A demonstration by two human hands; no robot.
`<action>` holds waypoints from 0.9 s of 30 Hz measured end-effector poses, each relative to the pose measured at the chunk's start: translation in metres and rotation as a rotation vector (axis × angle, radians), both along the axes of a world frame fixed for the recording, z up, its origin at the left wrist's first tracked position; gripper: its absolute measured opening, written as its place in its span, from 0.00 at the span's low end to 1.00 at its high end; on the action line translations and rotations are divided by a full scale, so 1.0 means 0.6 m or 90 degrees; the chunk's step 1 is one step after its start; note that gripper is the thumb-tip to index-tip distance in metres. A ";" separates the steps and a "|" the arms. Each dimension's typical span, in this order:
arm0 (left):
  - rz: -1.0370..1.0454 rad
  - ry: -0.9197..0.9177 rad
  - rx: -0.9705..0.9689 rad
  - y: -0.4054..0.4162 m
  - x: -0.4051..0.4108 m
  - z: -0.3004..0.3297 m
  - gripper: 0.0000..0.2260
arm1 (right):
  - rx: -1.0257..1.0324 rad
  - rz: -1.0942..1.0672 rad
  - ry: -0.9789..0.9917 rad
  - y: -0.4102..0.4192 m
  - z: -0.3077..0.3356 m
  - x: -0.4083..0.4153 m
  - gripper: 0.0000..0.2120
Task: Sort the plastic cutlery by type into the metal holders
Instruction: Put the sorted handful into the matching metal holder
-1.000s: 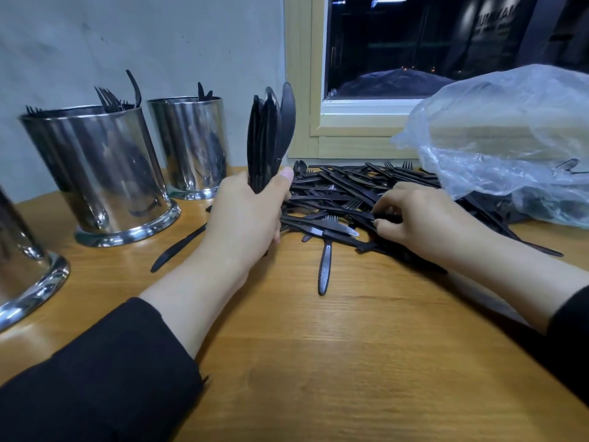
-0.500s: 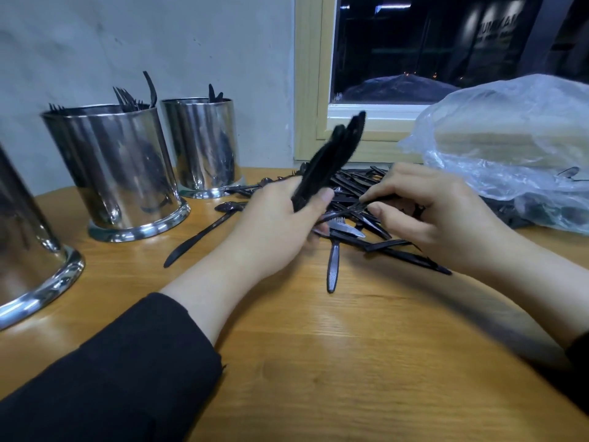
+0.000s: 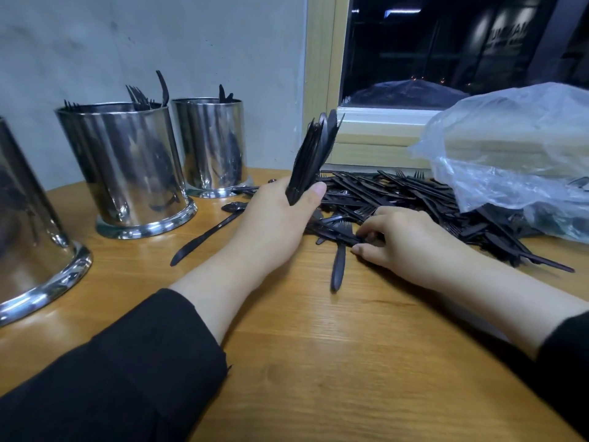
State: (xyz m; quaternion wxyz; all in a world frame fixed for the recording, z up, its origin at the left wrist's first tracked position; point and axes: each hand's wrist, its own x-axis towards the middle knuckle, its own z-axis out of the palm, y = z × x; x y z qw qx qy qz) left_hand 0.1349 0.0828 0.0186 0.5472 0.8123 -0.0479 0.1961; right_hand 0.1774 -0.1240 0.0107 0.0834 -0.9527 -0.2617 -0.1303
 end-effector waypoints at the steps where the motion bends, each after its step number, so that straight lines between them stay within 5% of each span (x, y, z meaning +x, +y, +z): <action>1: -0.002 0.000 0.001 -0.001 0.001 -0.001 0.18 | 0.001 -0.001 0.006 0.000 -0.001 -0.001 0.12; 13: 0.015 -0.057 0.027 -0.001 -0.011 0.009 0.24 | 0.030 0.015 -0.089 -0.016 0.002 -0.008 0.06; 17: 0.083 -0.089 0.026 0.004 -0.014 0.019 0.19 | 0.072 0.029 -0.150 -0.018 0.010 -0.017 0.04; 27: 0.043 -0.027 0.264 0.019 -0.016 0.026 0.13 | 0.131 0.125 -0.170 -0.013 0.028 -0.040 0.07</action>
